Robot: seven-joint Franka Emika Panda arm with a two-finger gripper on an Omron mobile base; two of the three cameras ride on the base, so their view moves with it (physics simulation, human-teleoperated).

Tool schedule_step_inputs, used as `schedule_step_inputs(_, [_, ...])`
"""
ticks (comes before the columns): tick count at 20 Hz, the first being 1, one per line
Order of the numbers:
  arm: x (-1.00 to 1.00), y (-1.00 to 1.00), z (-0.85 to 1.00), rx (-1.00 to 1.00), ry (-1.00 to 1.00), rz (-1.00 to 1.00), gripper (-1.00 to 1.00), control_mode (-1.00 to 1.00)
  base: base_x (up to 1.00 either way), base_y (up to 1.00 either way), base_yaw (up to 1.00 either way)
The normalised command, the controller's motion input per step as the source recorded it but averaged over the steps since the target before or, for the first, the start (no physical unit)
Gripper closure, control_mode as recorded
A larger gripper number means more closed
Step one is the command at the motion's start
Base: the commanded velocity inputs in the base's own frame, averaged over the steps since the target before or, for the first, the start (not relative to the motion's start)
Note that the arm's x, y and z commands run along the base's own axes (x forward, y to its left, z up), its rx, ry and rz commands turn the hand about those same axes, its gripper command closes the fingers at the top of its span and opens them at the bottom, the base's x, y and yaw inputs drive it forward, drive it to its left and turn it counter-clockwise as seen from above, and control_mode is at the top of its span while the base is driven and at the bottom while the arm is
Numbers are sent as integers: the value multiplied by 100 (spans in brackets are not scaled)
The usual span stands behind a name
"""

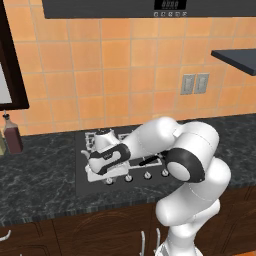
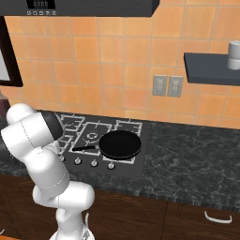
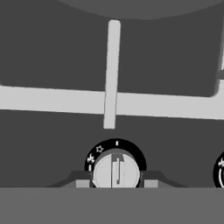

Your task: Pick the kettle from the counter and place it on a stove burner. Then turn the burner on.

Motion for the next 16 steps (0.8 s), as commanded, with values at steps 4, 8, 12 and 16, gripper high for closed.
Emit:
schedule_step_inputs(4, [-23,0,0,0,4,26,100,-100,0,0,0])
schedule_step_inputs(8, [-27,0,-1,1,2,27,100,-100,0,0,0])
schedule_step_inputs(12, [-31,0,-2,1,0,26,100,-100,0,0,0])
schedule_step_inputs(16, [-30,0,-3,1,0,25,100,-100,0,0,0])
